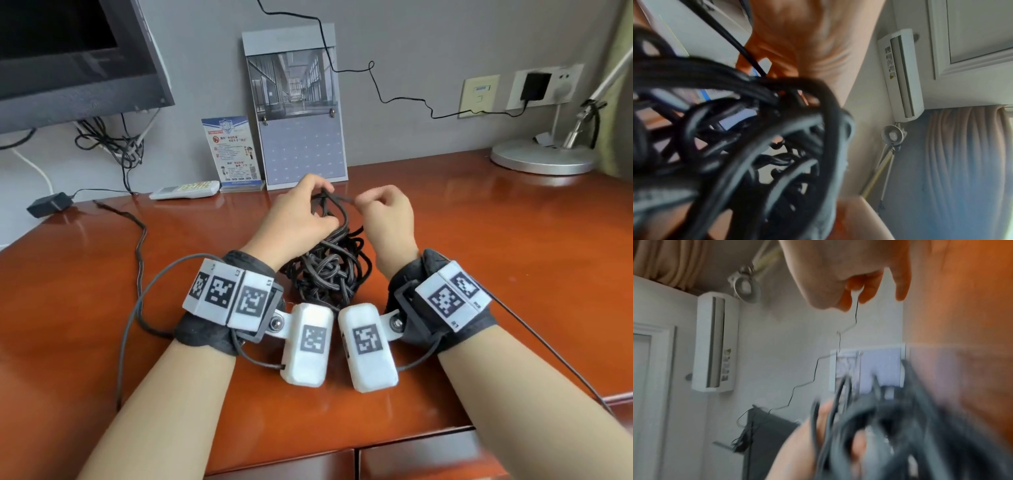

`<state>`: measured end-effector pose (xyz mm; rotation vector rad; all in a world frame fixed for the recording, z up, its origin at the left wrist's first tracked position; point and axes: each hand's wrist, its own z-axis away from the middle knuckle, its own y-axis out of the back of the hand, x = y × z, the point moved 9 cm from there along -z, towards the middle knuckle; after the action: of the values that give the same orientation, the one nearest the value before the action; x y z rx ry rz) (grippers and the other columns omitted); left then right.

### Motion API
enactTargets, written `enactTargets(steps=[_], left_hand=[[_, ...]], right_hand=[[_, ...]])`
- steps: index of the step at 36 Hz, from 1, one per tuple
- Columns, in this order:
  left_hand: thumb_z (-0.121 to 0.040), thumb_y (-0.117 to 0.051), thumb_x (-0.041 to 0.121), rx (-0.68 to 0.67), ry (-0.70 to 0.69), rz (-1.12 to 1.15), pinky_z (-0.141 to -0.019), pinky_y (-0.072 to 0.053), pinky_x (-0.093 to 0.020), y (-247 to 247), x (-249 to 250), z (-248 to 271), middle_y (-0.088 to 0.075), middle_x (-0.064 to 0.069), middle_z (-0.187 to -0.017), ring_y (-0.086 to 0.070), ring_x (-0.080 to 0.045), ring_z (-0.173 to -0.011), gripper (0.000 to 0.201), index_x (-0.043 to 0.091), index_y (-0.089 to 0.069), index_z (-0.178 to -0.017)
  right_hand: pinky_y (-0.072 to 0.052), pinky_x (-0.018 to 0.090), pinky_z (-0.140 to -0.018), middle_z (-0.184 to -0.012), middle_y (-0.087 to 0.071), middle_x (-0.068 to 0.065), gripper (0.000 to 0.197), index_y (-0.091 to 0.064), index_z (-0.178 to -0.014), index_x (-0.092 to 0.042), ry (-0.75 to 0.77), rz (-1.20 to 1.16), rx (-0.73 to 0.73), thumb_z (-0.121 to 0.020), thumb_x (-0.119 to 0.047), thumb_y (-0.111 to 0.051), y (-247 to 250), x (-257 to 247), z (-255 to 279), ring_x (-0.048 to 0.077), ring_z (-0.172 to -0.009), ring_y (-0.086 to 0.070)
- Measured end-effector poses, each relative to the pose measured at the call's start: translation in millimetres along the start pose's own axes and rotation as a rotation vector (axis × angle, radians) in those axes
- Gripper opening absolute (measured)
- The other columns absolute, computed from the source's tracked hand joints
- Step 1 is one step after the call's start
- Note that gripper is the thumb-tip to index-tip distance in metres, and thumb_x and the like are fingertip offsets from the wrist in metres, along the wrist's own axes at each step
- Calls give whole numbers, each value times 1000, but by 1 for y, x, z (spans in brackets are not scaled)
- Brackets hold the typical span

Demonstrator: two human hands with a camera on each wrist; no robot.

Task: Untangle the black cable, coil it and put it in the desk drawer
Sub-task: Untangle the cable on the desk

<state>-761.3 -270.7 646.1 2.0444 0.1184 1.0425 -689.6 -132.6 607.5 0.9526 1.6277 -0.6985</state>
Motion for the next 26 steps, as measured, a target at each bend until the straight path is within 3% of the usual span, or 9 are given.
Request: enactTargets(steps=[2,3,6,9,12,14,19,23,26], left_hand=[[-82,-57,13,45,32,-19,-47,-31,-23,11,-9,-1,-47,7,-62,-38,-9,-46,32,29,-49,-108],[-82,-56,13,64,47,-23,-46,-30,-23,17,-14,-2,-48,7,-63,-38,-9,-47,31,29,-48,-108],[-84,-55,12,56,55,16,-41,-27,-19,24,-28,-3,-50,5,-65,-35,-7,-42,32,29,-49,-110],[-85,-55,9,-9,21,66,-40,-26,-18,16,-25,-2,-50,0,-68,-32,-5,-40,35,31,-48,-110],[-83,-55,4,-65,-21,131,-40,-27,-15,4,-15,0,-44,3,-63,-32,-2,-40,36,30,-49,-108],[-82,-55,1,-92,-37,184,-43,-28,-16,-3,-9,1,-38,8,-56,-32,-4,-43,37,28,-50,-106],[-82,-56,1,-103,-49,228,-42,-30,-14,-9,-3,3,-39,6,-57,-33,-4,-42,35,25,-52,-108],[-80,-59,6,-20,-22,180,-40,-29,-15,-3,-6,1,-47,5,-57,-33,-4,-37,32,28,-51,-102],[-79,-59,10,62,13,137,-38,-28,-14,6,-12,-1,-52,6,-61,-34,-2,-35,33,29,-51,-105]], right_hand=[[-43,35,-71,-70,-46,-2,24,-40,-66,-15,-22,25,135,-88,-4,-39,23,3,-12,20,-74,-46],[-42,35,-69,-71,-46,0,22,-41,-68,-14,-33,28,121,-87,-4,-38,28,4,-17,20,-73,-46],[-42,29,-64,-71,-46,-4,19,-49,-75,-17,-84,-56,-129,-89,-5,-47,19,8,-21,13,-64,-44],[-45,30,-68,-71,-47,-6,6,-58,-90,-13,-79,-109,-339,-93,-17,-54,-5,-2,-5,10,-64,-45],[-47,28,-67,-74,-52,-4,21,-65,-99,-6,7,-41,-447,-92,-24,-58,-23,-12,9,10,-66,-48],[-47,26,-65,-75,-56,-2,14,-67,-92,-11,106,22,-474,-92,-23,-60,-30,-20,15,8,-66,-51],[-42,21,-63,-62,-60,-6,17,-65,-73,-17,260,163,-388,-89,-22,-63,-24,-25,11,2,-56,-51],[-40,27,-63,-60,-56,-9,29,-52,-60,-23,330,327,-262,-88,-28,-62,-15,-30,9,12,-62,-52],[-33,27,-65,-62,-48,-9,32,-44,-61,-22,265,346,-145,-90,-26,-56,-2,-26,4,18,-67,-47]])
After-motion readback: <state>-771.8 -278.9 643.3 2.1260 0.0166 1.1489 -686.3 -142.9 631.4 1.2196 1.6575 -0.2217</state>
